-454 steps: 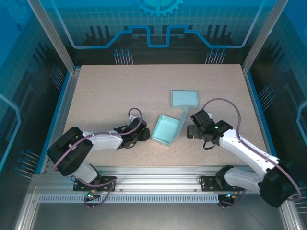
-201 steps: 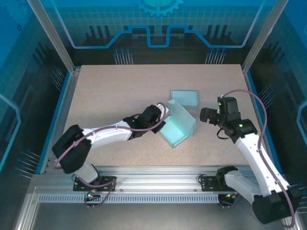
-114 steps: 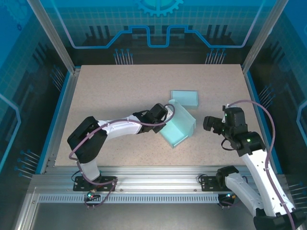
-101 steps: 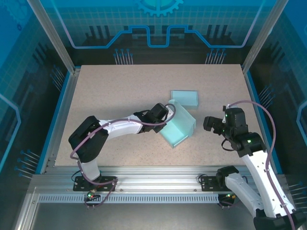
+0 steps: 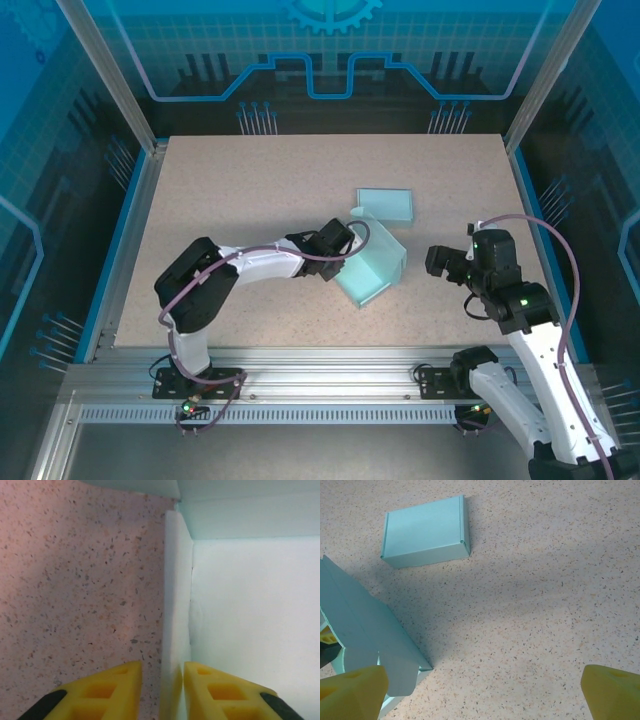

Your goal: Fold the paper box

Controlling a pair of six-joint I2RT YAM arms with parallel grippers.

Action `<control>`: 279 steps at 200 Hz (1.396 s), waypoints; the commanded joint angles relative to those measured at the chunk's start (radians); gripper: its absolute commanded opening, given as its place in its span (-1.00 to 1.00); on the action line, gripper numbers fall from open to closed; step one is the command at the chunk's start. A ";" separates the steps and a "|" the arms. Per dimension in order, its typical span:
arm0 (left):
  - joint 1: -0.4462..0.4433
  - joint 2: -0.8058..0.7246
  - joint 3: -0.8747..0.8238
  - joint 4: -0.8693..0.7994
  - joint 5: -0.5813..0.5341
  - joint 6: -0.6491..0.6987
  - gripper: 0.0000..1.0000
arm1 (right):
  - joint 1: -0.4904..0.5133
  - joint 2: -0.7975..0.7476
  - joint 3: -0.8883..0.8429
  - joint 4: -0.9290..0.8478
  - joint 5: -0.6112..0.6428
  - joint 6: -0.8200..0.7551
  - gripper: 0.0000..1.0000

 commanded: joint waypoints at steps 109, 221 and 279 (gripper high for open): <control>0.003 0.134 0.093 -0.122 -0.130 0.006 -0.94 | -0.006 -0.024 0.007 -0.022 -0.029 0.017 1.00; -0.046 0.302 0.211 -0.321 -0.438 -0.181 -0.98 | -0.006 -0.040 0.008 -0.031 -0.061 0.022 1.00; -0.045 0.270 0.205 -0.434 -0.459 -0.382 -0.93 | -0.006 -0.071 0.004 -0.021 -0.141 0.015 1.00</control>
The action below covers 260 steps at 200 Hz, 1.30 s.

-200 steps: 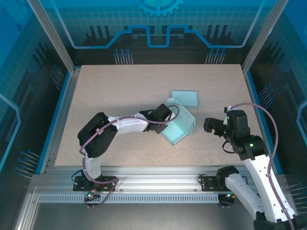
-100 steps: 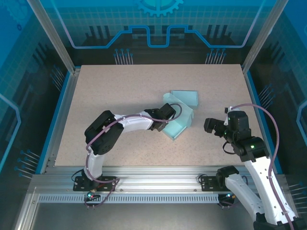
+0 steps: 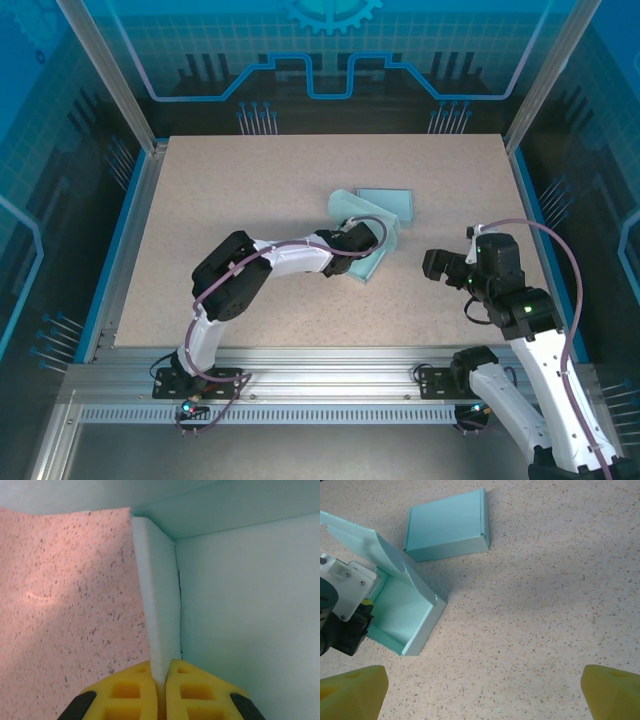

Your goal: Fold the paper box

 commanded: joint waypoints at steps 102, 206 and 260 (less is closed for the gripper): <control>0.000 -0.074 0.005 -0.334 0.061 -0.300 -0.07 | -0.004 0.084 0.023 0.012 -0.164 -0.046 1.00; -0.015 -0.365 -0.045 -0.274 0.172 -0.254 -0.04 | 0.015 0.126 0.025 0.058 -0.194 -0.069 0.93; 0.164 -0.696 -0.356 0.150 0.302 -0.151 0.14 | 0.138 0.211 0.027 0.160 -0.127 -0.070 0.88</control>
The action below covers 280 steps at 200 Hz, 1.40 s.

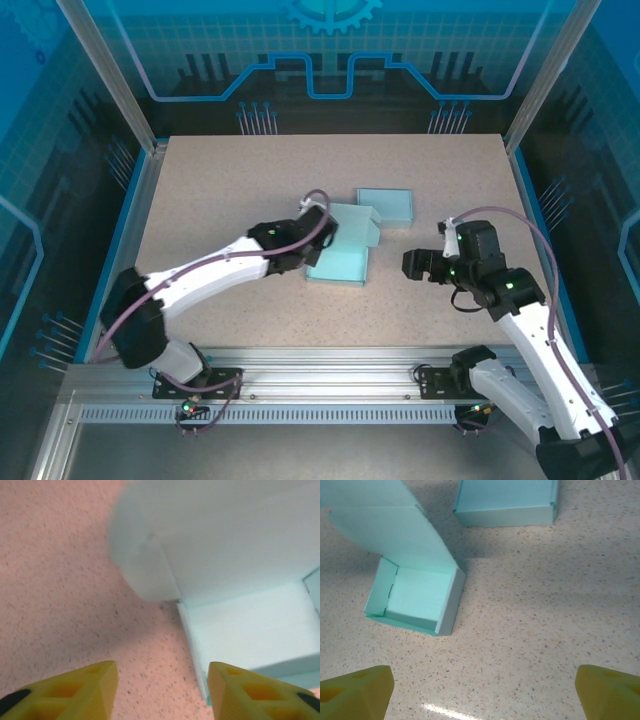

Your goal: Fold the paper box

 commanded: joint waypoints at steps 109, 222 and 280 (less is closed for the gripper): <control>0.522 -0.036 -0.450 0.928 0.942 0.089 0.28 | 0.151 0.541 0.201 0.258 0.064 -0.059 0.51; 0.506 0.112 -0.337 0.862 0.985 0.184 0.18 | 0.171 0.731 0.306 0.298 0.086 -0.057 -0.10; 0.456 0.133 -0.300 0.808 0.911 0.250 -0.15 | 0.207 0.769 0.329 0.298 0.128 -0.050 -0.30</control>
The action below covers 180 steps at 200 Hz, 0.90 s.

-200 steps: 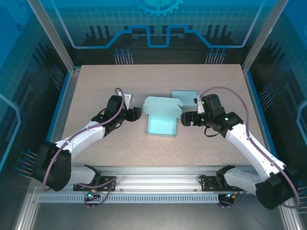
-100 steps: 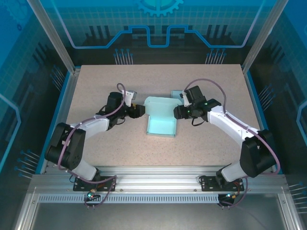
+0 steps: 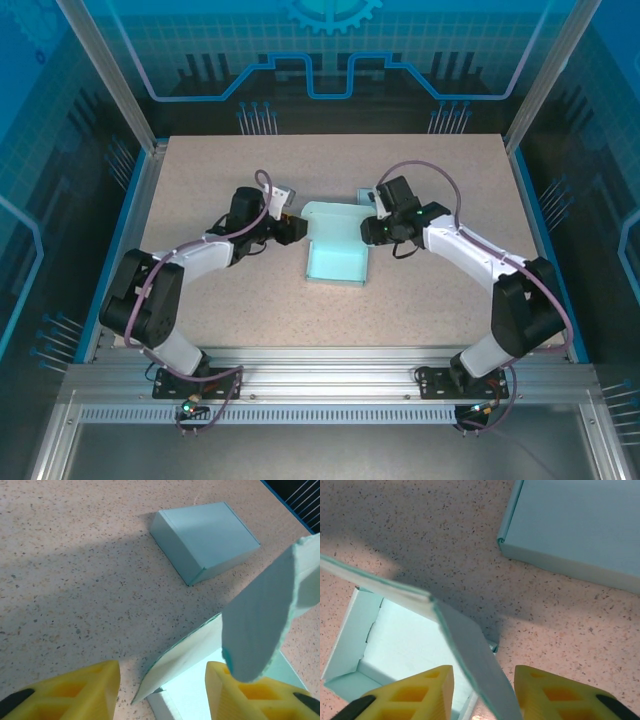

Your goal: Fold the paper box

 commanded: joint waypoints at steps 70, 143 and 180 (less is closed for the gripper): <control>-0.121 0.003 0.051 0.002 -0.207 0.004 -0.81 | 0.103 0.034 0.066 -0.008 0.188 0.016 -0.70; -0.242 -0.033 0.024 0.120 -0.460 -0.180 -0.82 | 0.162 0.019 0.015 0.195 0.287 0.000 -0.89; -0.269 -0.028 0.027 0.177 -0.562 -0.204 -0.79 | 0.177 0.053 -0.010 0.340 0.324 -0.051 -0.88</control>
